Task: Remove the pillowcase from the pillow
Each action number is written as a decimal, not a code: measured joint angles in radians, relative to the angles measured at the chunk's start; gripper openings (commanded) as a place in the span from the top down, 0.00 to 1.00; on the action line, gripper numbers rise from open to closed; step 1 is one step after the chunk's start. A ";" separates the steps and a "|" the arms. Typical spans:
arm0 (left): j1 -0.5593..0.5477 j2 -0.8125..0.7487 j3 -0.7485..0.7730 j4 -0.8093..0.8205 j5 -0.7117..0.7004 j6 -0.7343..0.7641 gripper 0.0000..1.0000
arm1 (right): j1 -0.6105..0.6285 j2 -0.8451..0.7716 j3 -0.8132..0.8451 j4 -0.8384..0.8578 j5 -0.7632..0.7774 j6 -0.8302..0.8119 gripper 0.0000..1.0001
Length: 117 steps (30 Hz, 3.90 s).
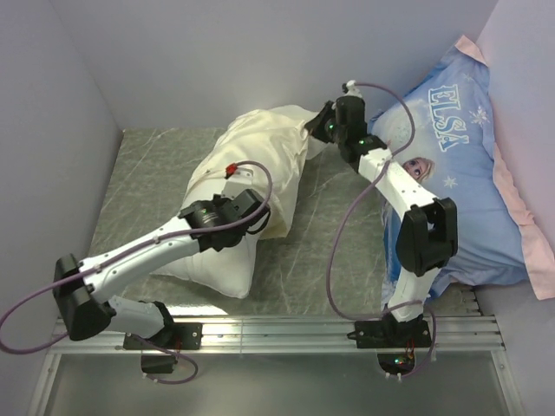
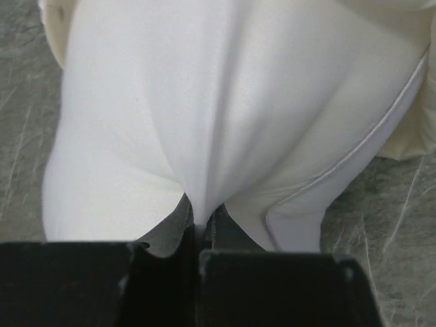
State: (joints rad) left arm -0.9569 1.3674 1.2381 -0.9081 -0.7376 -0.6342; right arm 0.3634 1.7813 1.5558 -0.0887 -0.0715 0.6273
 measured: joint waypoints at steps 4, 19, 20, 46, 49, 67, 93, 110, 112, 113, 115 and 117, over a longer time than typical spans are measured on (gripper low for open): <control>0.008 -0.106 -0.018 -0.081 -0.024 -0.064 1.00 | -0.101 0.120 0.177 -0.070 -0.035 0.025 1.00; 0.288 -0.330 -0.097 0.018 0.074 -0.047 1.00 | -0.184 0.299 0.640 -0.415 -0.079 0.075 1.00; 0.302 -0.331 -0.097 0.025 0.086 -0.037 1.00 | -0.195 0.299 0.641 -0.418 -0.079 0.080 1.00; 0.578 -0.415 0.013 -0.002 0.230 0.118 1.00 | -0.348 0.278 0.727 -0.488 -0.048 0.097 1.00; 0.584 -0.423 0.013 -0.010 0.233 0.118 1.00 | -0.355 0.276 0.738 -0.489 -0.042 0.097 1.00; 0.616 -0.473 0.023 -0.041 0.233 0.117 1.00 | -0.366 0.273 0.774 -0.488 -0.018 0.098 1.00; 0.660 -0.577 0.036 -0.130 0.391 0.239 1.00 | -0.325 0.186 0.534 -0.182 0.100 0.062 1.00; 0.649 -0.663 -0.064 -0.156 0.809 0.300 1.00 | -0.102 0.258 0.476 -0.219 0.011 -0.022 0.99; 0.648 -0.680 -0.088 -0.151 0.858 0.304 0.99 | -0.101 0.280 0.497 -0.240 -0.014 -0.039 0.93; 0.648 -0.685 -0.095 -0.150 0.880 0.307 1.00 | -0.099 0.292 0.509 -0.252 -0.026 -0.046 0.93; 0.648 -0.687 -0.104 -0.146 0.911 0.309 1.00 | -0.090 0.322 0.538 -0.286 -0.045 -0.068 0.91; 0.648 -0.687 -0.106 -0.143 0.932 0.312 1.00 | -0.076 0.339 0.528 -0.296 -0.051 -0.085 0.89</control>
State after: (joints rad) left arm -0.3092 0.6804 1.1316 -1.0512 0.1944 -0.3222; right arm 0.2878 2.1201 2.0842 -0.3843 -0.1230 0.5419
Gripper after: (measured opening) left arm 0.051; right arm 0.090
